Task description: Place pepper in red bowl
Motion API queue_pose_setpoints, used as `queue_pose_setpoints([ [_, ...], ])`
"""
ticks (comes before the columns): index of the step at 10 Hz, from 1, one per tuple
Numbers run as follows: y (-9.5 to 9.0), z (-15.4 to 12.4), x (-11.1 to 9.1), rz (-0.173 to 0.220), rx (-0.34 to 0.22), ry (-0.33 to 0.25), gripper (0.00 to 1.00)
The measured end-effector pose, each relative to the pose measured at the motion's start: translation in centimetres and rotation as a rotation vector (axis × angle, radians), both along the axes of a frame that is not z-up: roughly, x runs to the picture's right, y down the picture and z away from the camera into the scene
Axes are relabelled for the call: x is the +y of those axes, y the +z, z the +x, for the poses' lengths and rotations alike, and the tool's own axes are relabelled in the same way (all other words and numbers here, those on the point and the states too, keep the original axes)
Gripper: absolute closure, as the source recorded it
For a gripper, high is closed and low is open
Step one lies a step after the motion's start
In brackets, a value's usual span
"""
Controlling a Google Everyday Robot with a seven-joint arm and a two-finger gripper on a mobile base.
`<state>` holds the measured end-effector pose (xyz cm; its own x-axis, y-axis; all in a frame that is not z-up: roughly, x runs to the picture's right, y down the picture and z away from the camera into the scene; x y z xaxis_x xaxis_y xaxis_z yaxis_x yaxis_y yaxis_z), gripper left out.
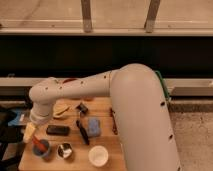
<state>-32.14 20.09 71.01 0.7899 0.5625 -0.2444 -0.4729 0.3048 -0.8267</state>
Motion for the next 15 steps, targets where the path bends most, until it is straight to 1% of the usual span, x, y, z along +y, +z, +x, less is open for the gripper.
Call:
queue_pose_setpoints([
  [2, 0.6, -1.1, 1.5, -0.048, -0.042, 0.013, 0.20],
  [3, 0.9, -1.4, 2.1, -0.066, -0.053, 0.019, 0.20],
  [4, 1.1, -1.6, 2.7, -0.081, -0.062, 0.025, 0.21],
  [5, 1.2, -1.8, 3.0, -0.087, -0.069, 0.027, 0.24],
  [8, 0.9, -2.4, 3.4, -0.082, -0.085, 0.032, 0.55],
  [10, 0.7, -2.7, 3.4, -0.078, -0.091, 0.034, 0.74],
  [12, 0.5, -3.0, 3.3, -0.073, -0.100, 0.037, 0.95],
  [13, 0.3, -3.1, 3.2, -0.069, -0.104, 0.039, 0.99],
  [15, -0.2, -3.2, 2.8, -0.049, -0.115, 0.041, 1.00],
])
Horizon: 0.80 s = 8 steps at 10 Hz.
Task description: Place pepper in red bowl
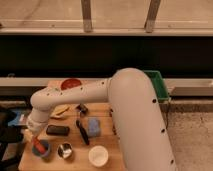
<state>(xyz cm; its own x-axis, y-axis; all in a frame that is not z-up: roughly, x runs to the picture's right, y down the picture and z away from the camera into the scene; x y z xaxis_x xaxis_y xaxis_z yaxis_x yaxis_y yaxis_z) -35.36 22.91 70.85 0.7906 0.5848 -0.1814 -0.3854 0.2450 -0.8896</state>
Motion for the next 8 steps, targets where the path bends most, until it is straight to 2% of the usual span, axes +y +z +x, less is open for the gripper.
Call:
queue_pose_setpoints([
  [4, -1.4, 0.3, -1.9, 0.059, -0.010, 0.010, 1.00],
  [6, -2.6, 0.9, -4.2, 0.113, -0.003, 0.015, 1.00],
  [8, -3.4, 2.1, -7.3, 0.174, 0.023, 0.012, 1.00],
])
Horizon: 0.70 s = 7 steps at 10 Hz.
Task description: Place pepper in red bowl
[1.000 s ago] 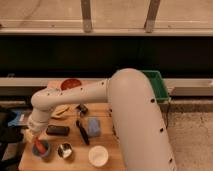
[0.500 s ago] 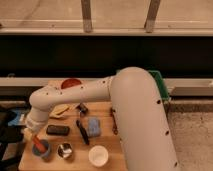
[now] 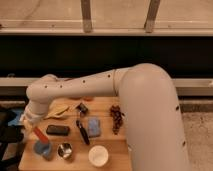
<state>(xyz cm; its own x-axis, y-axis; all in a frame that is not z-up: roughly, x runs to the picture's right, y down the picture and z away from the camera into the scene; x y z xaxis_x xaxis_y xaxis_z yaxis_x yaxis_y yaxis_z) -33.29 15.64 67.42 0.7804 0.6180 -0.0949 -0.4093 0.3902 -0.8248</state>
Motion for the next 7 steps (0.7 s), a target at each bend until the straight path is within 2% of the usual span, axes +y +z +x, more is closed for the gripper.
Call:
queue_pose_setpoints([
  [2, 0.2, 1.5, -2.9, 0.045, 0.027, 0.001, 1.00],
  [3, 0.9, 2.4, -4.3, 0.064, 0.040, 0.003, 1.00],
  [7, 5.0, 6.3, -10.5, 0.141, 0.112, 0.053, 1.00],
])
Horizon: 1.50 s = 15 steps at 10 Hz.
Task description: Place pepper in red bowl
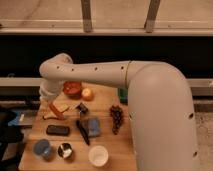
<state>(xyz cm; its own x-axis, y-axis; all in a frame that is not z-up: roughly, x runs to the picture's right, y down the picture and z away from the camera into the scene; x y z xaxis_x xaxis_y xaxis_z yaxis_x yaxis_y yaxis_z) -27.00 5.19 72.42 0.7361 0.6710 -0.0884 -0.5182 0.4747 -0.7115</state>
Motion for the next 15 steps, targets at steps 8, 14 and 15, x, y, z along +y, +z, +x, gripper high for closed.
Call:
queue_pose_setpoints([
  [8, 4.6, 1.6, -9.3, 0.121, 0.082, 0.096, 1.00],
  [14, 4.3, 2.0, -8.6, 0.136, 0.115, 0.138, 1.00],
  [15, 4.2, 3.0, -8.5, 0.155, 0.140, 0.177, 1.00],
])
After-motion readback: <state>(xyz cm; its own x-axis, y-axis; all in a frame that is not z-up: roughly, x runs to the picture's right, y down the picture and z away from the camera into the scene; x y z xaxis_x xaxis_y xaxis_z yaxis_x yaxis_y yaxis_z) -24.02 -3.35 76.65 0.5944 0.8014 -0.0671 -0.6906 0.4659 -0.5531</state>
